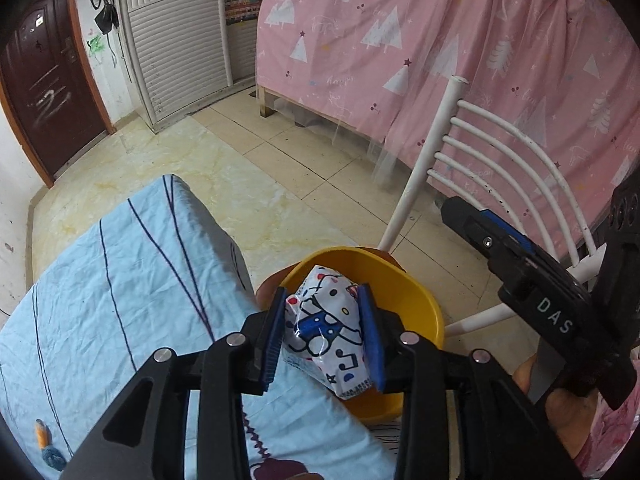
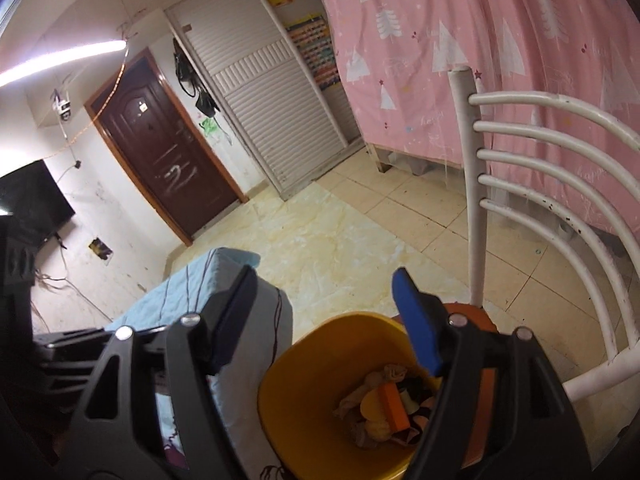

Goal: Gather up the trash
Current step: 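Lower both items into the bin and open both tools, then return both tools to the spool and blue ball on the bed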

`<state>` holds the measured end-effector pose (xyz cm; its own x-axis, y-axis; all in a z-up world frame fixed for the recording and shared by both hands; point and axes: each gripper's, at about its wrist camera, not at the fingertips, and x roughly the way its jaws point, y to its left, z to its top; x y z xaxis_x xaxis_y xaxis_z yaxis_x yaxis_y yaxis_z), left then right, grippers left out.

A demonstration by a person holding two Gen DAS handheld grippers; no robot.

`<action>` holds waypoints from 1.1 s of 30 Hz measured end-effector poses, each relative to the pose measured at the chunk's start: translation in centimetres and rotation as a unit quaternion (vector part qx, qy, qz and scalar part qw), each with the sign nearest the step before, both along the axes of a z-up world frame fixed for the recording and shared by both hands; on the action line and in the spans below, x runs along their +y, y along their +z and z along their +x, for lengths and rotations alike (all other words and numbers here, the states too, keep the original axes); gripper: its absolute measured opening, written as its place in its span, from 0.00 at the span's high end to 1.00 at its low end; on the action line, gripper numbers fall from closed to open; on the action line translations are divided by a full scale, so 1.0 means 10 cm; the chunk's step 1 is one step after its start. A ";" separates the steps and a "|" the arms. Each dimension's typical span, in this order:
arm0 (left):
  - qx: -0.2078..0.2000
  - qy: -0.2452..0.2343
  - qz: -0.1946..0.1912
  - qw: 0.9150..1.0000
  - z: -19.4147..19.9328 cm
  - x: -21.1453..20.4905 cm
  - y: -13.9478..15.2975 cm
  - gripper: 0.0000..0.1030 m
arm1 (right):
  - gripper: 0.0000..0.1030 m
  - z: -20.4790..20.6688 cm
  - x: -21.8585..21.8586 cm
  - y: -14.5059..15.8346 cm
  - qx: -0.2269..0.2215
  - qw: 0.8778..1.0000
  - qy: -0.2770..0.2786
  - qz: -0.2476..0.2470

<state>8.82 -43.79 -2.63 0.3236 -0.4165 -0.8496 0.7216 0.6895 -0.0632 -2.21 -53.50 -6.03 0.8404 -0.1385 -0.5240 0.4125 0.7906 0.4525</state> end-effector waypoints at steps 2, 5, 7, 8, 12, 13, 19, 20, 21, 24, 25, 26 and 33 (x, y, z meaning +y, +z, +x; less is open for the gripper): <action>0.000 -0.003 0.002 1.000 -0.03 -0.04 -0.01 0.72 | 0.35 0.01 0.01 0.01 -0.001 1.000 0.003 0.000; -0.002 -0.007 0.003 1.000 -0.06 -0.05 -0.02 0.69 | 0.35 0.03 0.06 0.03 -0.002 1.000 0.010 -0.003; 0.002 -0.008 0.000 1.000 -0.06 -0.04 -0.01 0.62 | 0.35 0.02 0.07 0.04 -0.004 1.000 0.011 -0.003; 0.002 -0.008 -0.002 1.000 -0.05 -0.03 0.00 0.60 | 0.35 0.01 0.07 0.05 -0.006 1.000 0.010 -0.003; -0.005 -0.002 -0.003 1.000 -0.05 0.02 0.02 0.53 | 0.35 -0.01 0.04 0.07 -0.011 1.000 0.006 -0.004; -0.006 -0.001 -0.002 1.000 -0.05 0.03 0.02 0.53 | 0.35 -0.01 0.03 0.08 -0.012 1.000 0.006 -0.003; -0.011 0.013 -0.004 1.000 -0.04 0.19 0.06 0.53 | 0.34 0.02 0.08 0.09 -0.014 1.000 0.015 -0.005; -0.013 0.016 -0.005 1.000 -0.04 0.23 0.08 0.53 | 0.34 0.02 0.10 0.10 -0.015 1.000 0.017 -0.006; -0.015 0.019 -0.005 1.000 -0.04 0.27 0.09 0.53 | 0.34 0.02 0.12 0.11 -0.017 1.000 0.020 -0.006; -0.022 0.027 -0.007 0.999 -0.04 0.39 0.13 0.53 | 0.32 0.03 0.19 0.14 -0.022 0.999 0.028 -0.010; -0.024 0.030 -0.008 0.999 -0.04 0.43 0.14 0.53 | 0.30 0.04 0.23 0.15 -0.023 0.999 0.031 -0.012; -0.026 0.033 -0.010 0.999 -0.04 0.49 0.16 0.53 | 0.30 0.06 0.26 0.15 -0.023 0.999 0.036 -0.014; -0.031 0.058 -0.021 0.998 0.02 0.90 0.24 0.53 | 0.30 0.17 0.57 0.16 -0.022 0.997 0.074 -0.015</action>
<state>8.99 -34.75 -0.22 0.4228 -0.4084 -0.8090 0.6405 0.7662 -0.0520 -0.48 -47.82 -4.39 0.8749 -0.0263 -0.4836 0.2706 0.8547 0.4431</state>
